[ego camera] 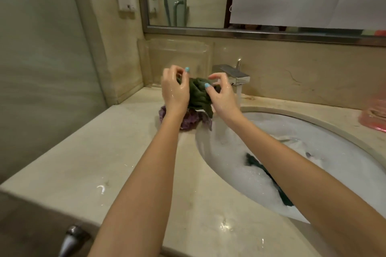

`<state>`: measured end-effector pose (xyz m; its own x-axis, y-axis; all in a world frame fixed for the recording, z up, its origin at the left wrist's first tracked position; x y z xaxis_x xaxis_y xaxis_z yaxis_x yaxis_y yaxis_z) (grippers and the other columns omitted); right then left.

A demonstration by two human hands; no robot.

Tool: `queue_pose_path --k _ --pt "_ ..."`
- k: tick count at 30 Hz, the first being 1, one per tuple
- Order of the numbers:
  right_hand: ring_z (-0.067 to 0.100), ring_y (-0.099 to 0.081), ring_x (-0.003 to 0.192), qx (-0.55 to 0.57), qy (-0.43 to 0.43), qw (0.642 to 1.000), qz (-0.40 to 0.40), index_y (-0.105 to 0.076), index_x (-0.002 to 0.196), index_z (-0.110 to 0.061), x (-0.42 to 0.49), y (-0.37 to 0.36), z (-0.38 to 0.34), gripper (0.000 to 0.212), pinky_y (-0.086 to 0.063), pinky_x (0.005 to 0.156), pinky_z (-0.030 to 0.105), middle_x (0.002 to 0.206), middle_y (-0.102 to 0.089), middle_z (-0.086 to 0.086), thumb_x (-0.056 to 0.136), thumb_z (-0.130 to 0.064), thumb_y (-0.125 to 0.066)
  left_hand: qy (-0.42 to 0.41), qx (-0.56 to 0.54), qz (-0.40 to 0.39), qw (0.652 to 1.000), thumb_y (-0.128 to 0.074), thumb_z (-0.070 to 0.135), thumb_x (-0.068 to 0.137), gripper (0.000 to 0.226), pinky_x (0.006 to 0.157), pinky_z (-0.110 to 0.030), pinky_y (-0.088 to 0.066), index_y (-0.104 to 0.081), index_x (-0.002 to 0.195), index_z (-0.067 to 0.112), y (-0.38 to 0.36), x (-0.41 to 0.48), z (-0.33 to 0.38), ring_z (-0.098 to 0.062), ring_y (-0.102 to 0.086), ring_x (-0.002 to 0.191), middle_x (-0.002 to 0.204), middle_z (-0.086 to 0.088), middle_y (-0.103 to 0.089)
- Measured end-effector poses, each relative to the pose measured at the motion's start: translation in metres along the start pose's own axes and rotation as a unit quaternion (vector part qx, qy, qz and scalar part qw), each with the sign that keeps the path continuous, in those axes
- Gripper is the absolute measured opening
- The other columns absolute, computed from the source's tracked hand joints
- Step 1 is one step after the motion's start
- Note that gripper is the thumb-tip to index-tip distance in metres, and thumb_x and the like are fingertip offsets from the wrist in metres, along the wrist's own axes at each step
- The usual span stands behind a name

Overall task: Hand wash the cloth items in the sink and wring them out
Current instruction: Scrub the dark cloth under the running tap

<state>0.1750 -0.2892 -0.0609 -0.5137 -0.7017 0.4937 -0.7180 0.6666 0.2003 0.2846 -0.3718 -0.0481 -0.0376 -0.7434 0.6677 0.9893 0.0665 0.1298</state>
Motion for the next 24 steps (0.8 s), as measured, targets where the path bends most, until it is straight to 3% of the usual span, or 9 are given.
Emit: queue_pose_path --k 3,6,8,11,13,15,17,20,24 --pt "0.017 -0.056 0.093 -0.115 0.020 0.989 -0.086 -0.059 0.102 -0.010 0.001 -0.029 -0.001 0.008 -0.049 0.082 0.032 0.093 -0.058 -0.001 0.097 -0.014 -0.054 0.056 0.154 -0.031 0.986 -0.054 0.030 0.097 0.022 0.085 -0.040 -0.040 -0.062 0.099 0.009 0.011 0.000 -0.034 -0.030 -0.051 0.107 0.109 -0.013 -0.059" --pt "0.020 -0.049 0.077 -0.205 0.005 0.964 -0.169 -0.051 0.067 -0.015 -0.001 -0.043 0.005 0.034 -0.036 0.071 0.035 0.073 -0.053 0.002 0.100 -0.019 -0.047 0.148 0.180 -0.089 0.968 -0.057 0.040 0.094 0.028 0.093 -0.040 -0.036 -0.063 0.110 0.019 0.016 -0.006 -0.054 -0.028 -0.042 0.122 0.126 -0.007 -0.054" --pt "0.022 -0.053 0.080 -0.201 -0.005 0.965 -0.167 -0.058 0.069 -0.011 -0.002 -0.031 0.005 0.037 -0.036 0.071 0.036 0.077 -0.058 0.006 0.102 -0.023 -0.044 0.096 0.211 -0.082 0.969 -0.059 0.040 0.092 0.031 0.098 -0.041 -0.033 -0.063 0.115 0.021 0.014 -0.002 -0.043 -0.026 -0.038 0.127 0.128 -0.004 -0.052" --pt "0.018 -0.058 0.102 -0.210 -0.014 0.965 -0.157 -0.067 0.113 -0.005 -0.009 0.005 0.010 0.032 -0.042 0.082 0.030 0.110 -0.067 0.006 0.103 -0.024 -0.044 -0.040 0.243 -0.081 0.966 -0.062 0.034 0.091 0.026 0.101 -0.044 -0.033 -0.067 0.111 0.019 -0.001 -0.005 -0.014 -0.027 -0.041 0.126 0.122 -0.005 -0.057" --pt "0.013 -0.056 0.104 -0.233 -0.033 0.959 -0.159 -0.064 0.122 -0.010 -0.018 0.037 0.018 0.031 -0.041 0.083 0.026 0.113 -0.064 -0.001 0.102 -0.025 -0.047 -0.146 0.228 -0.098 0.958 -0.065 0.026 0.088 0.021 0.095 -0.044 -0.037 -0.069 0.104 0.014 -0.017 -0.018 0.005 -0.031 -0.047 0.117 0.112 -0.009 -0.060" --pt "0.014 -0.058 0.105 -0.273 -0.076 0.943 -0.175 -0.066 0.120 -0.013 -0.030 0.073 0.031 0.028 -0.044 0.086 0.029 0.113 -0.065 -0.003 0.100 -0.025 -0.050 -0.214 0.184 -0.156 0.947 -0.065 0.021 0.089 0.017 0.087 -0.040 -0.040 -0.070 0.101 0.010 -0.038 -0.036 0.022 -0.031 -0.050 0.110 0.105 -0.010 -0.062" --pt "0.017 -0.059 0.109 -0.335 -0.133 0.906 -0.223 -0.067 0.119 -0.014 -0.043 0.107 0.045 0.028 -0.045 0.088 0.029 0.116 -0.066 -0.001 0.098 -0.026 -0.053 -0.212 0.130 -0.275 0.929 -0.061 0.021 0.093 0.017 0.086 -0.035 -0.040 -0.069 0.103 0.010 -0.063 -0.060 0.034 -0.027 -0.050 0.108 0.106 -0.007 -0.062" --pt "0.019 -0.060 0.100 -0.428 -0.207 0.829 -0.296 -0.068 0.117 -0.015 -0.063 0.152 0.067 0.028 -0.045 0.086 0.028 0.114 -0.067 0.003 0.095 -0.028 -0.058 -0.145 0.120 -0.460 0.868 -0.058 0.031 0.095 0.023 0.091 -0.036 -0.047 -0.066 0.111 0.015 -0.104 -0.098 0.040 -0.019 -0.057 0.107 0.114 -0.001 -0.064" --pt "0.016 -0.056 0.080 -0.434 -0.274 0.777 -0.365 -0.070 0.114 -0.013 -0.091 0.180 0.088 0.030 -0.047 0.073 0.028 0.094 -0.065 0.000 0.091 -0.032 -0.063 -0.065 0.207 -0.666 0.714 -0.058 0.041 0.095 0.045 0.102 -0.035 -0.043 -0.052 0.135 0.020 -0.147 -0.138 0.028 -0.019 -0.055 0.117 0.133 0.000 -0.057"
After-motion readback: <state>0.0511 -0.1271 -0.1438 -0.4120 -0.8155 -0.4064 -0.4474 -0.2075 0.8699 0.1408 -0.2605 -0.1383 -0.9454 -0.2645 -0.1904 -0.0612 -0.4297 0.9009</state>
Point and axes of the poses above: each hand's wrist, its own x-axis towards the middle knuckle, its own y-axis out of the back of the hand, z = x × y, the point moved 3 cm from there along x, towards the middle knuckle
